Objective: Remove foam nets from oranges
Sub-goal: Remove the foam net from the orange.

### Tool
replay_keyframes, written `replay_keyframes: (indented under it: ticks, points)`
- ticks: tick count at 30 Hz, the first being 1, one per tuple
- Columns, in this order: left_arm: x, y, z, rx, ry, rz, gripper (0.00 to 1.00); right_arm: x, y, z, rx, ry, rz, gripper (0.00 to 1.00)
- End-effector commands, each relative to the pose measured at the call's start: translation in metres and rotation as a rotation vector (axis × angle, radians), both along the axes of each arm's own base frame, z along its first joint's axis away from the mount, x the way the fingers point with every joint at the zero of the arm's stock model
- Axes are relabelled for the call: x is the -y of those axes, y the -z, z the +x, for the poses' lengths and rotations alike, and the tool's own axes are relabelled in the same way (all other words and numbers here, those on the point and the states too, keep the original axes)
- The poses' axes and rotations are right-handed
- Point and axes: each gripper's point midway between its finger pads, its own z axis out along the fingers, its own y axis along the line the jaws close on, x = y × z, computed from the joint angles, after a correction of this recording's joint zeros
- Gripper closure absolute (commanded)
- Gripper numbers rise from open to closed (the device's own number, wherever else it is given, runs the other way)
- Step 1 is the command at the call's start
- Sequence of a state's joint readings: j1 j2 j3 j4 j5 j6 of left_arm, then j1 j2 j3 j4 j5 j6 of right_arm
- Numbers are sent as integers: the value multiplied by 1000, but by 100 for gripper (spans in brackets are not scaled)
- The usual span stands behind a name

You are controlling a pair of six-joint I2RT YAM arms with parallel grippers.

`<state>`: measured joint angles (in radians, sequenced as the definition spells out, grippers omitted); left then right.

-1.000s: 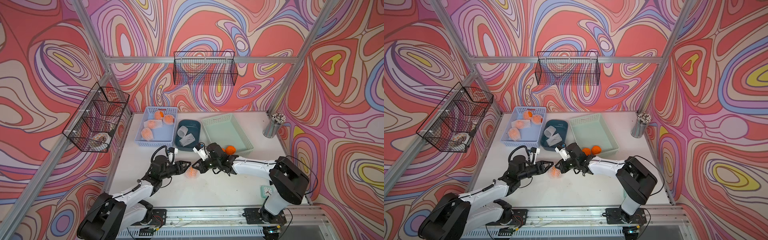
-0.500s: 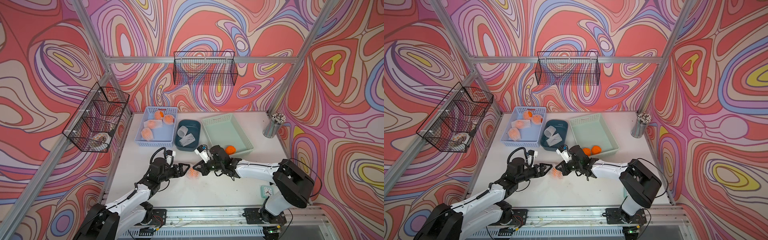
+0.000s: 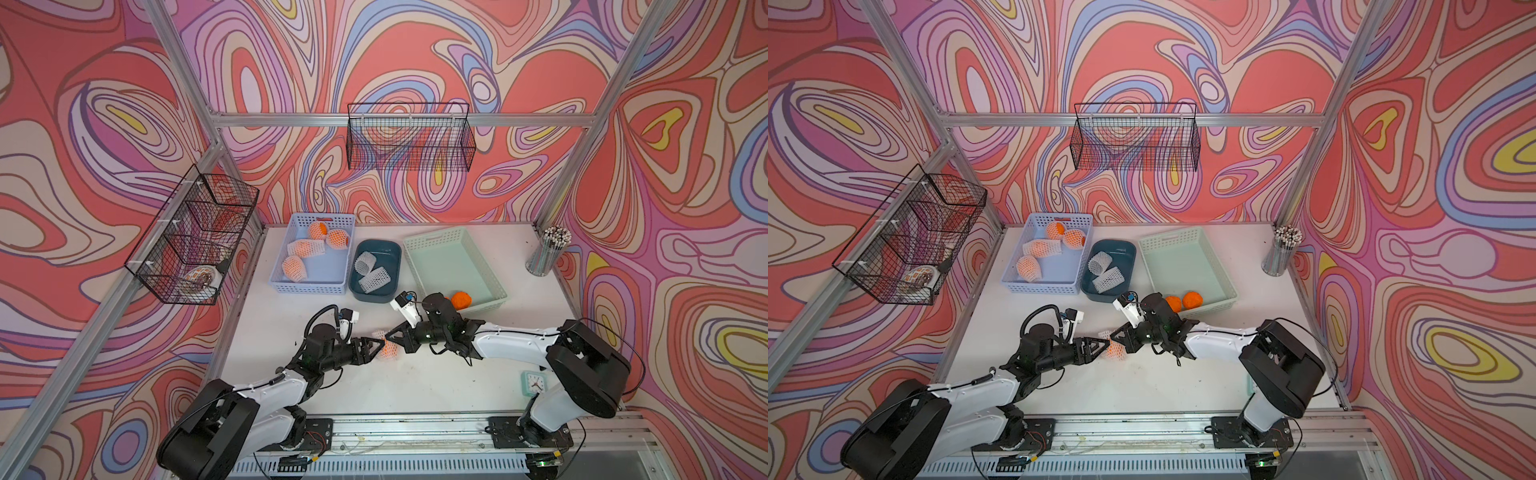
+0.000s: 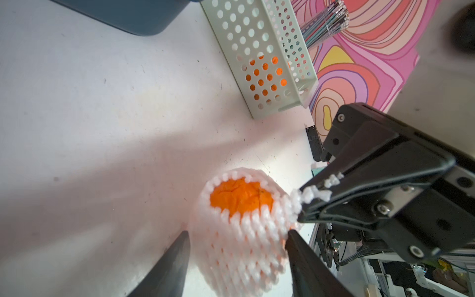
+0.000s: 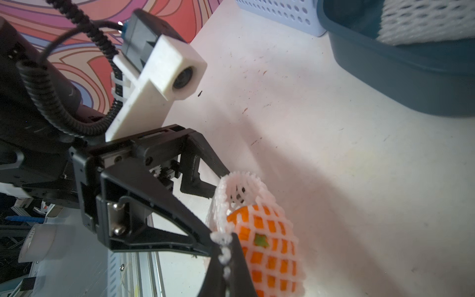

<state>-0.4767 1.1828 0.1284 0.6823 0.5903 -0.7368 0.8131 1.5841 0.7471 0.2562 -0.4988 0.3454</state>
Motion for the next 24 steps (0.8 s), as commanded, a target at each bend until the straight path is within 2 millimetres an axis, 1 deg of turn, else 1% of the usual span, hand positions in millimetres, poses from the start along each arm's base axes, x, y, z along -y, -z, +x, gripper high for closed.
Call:
replay_keyframes:
  ticks: [1, 4, 9, 11, 12, 18, 20, 21, 24]
  points:
    - [7, -11, 4, 74, 27, -27, 44, -4, -11, -1, 16, -9, 43, 100]
    - [12, -15, 7, 86, 31, -51, 51, -5, -10, -1, 4, -9, 47, 100]
    - [21, -21, 12, 98, 49, -63, 69, -3, -6, 1, -5, 11, 29, 100]
    - [22, -24, 13, 106, 46, -70, 74, -1, -5, 3, -5, 22, 11, 96]
    - [22, -25, 13, 108, 45, -73, 76, 1, -4, 4, -3, 29, 2, 95]
    - [21, -36, 13, 131, 40, -77, 82, 18, 4, 14, -14, 117, -62, 93]
    - [20, -38, 12, 138, 42, -74, 83, 23, 5, 18, -21, 143, -70, 90]
    - [21, -39, 11, 142, 45, -72, 84, 24, 5, 18, -23, 146, -71, 90]
    - [21, -38, 10, 142, 51, -68, 86, 24, 5, 17, -24, 139, -75, 85]
